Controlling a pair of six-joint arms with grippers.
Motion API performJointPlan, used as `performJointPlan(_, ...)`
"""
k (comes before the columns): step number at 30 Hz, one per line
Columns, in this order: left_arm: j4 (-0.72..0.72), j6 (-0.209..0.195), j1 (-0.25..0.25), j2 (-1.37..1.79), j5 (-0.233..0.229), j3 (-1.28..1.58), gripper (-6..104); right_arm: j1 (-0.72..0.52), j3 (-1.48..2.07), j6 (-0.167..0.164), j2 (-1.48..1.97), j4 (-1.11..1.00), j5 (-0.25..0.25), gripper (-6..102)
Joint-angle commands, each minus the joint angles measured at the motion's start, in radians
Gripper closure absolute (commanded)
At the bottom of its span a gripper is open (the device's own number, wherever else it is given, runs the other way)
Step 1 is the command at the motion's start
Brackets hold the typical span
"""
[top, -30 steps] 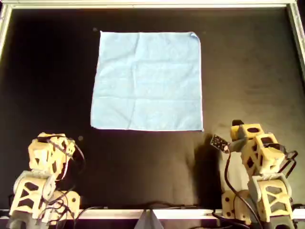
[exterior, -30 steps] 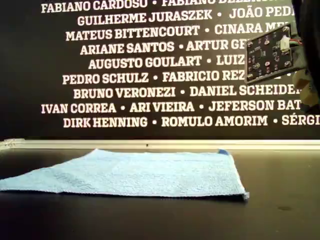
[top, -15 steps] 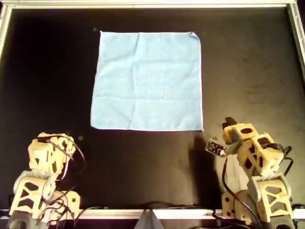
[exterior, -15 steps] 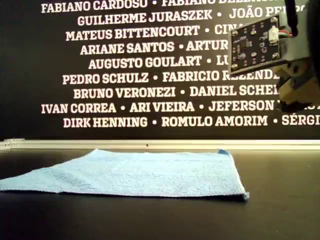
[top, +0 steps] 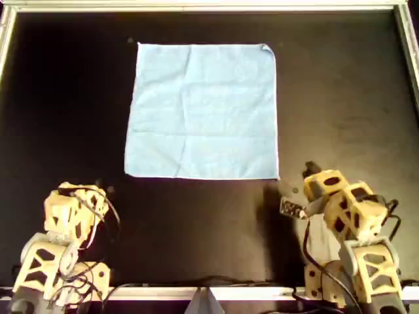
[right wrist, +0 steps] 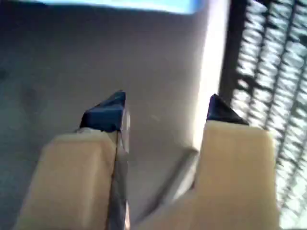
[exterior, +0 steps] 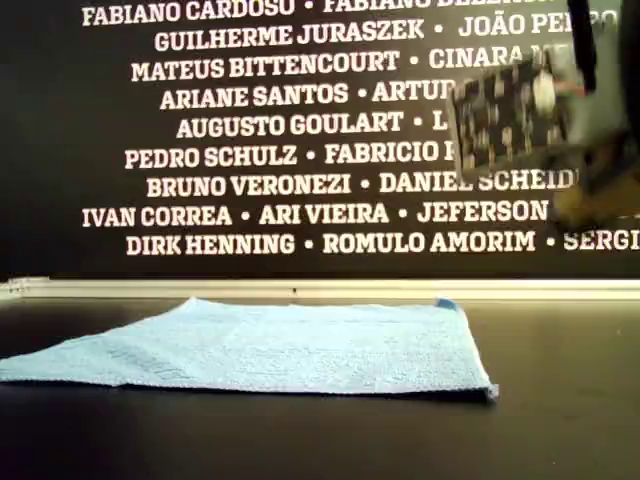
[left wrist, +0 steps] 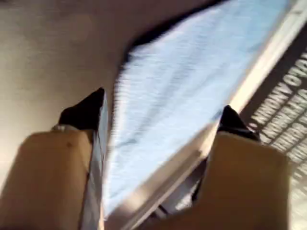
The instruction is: Fold a cloth
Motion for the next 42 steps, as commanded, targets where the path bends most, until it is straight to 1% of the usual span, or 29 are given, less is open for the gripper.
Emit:
performJointPlan(1,-0.023,-0.003,-0.026,-0.051,0.0,-0.04,16,0.04,-0.072,-0.008,-0.149,-0.041,-0.069,28)
performJointPlan(3,-0.028,0.006,-0.026,-0.081,0.0,-0.055,16,0.051,-0.123,-0.009,-0.268,-0.043,-0.083,28)
performJointPlan(6,-0.092,0.008,-0.028,-0.135,-0.002,-0.097,16,0.049,-0.212,-0.009,-0.437,-0.043,-0.077,27)
performJointPlan(10,-0.262,0.009,-0.029,-0.291,-0.002,-0.129,16,0.046,-0.285,-0.009,-0.606,-0.043,-0.074,27)
performJointPlan(13,-0.4,0.009,-0.031,-0.483,-0.002,-0.135,16,0.049,-0.328,-0.009,-0.703,-0.044,-0.084,27)
performJointPlan(14,-0.442,0.009,-0.04,-0.548,-0.002,-0.144,16,0.049,-0.347,-0.009,-0.733,-0.046,-0.087,27)
performJointPlan(16,-0.488,0.009,-0.08,-0.67,-0.002,-0.179,16,0.051,-0.38,-0.008,-0.805,-0.058,-0.089,27)
performJointPlan(20,-0.508,0.009,-0.204,-0.851,-0.006,-0.264,15,0.051,-0.44,0.0,-0.937,-0.067,-0.089,27)
performJointPlan(21,-0.512,0.008,-0.225,-0.885,-0.017,-0.287,15,0.051,-0.454,0.0,-0.963,-0.067,-0.089,27)
performJointPlan(22,-0.514,0.008,-0.236,-0.911,-0.018,-0.308,15,0.051,-0.466,0.0,-0.988,-0.067,-0.091,27)
performJointPlan(24,-0.515,0.008,-0.241,-0.942,-0.018,-0.337,15,0.052,-0.499,0.008,-1.026,-0.067,-0.091,27)
performJointPlan(30,-0.517,0.008,-0.229,-1.009,-0.021,-0.387,15,0.054,-0.623,0.009,-1.15,-0.069,-0.092,27)
performJointPlan(36,-0.517,0.008,-0.229,-1.111,-0.023,-0.462,16,0.058,-0.762,0.011,-1.339,-0.069,-0.092,28)
performJointPlan(40,-0.517,0.008,-0.229,-1.163,-0.023,-0.506,16,0.129,-0.815,0.011,-1.393,-0.069,-0.091,28)
performJointPlan(42,-0.517,0.008,-0.229,-1.175,-0.023,-0.517,16,0.143,-0.824,0.009,-1.399,-0.067,-0.091,28)
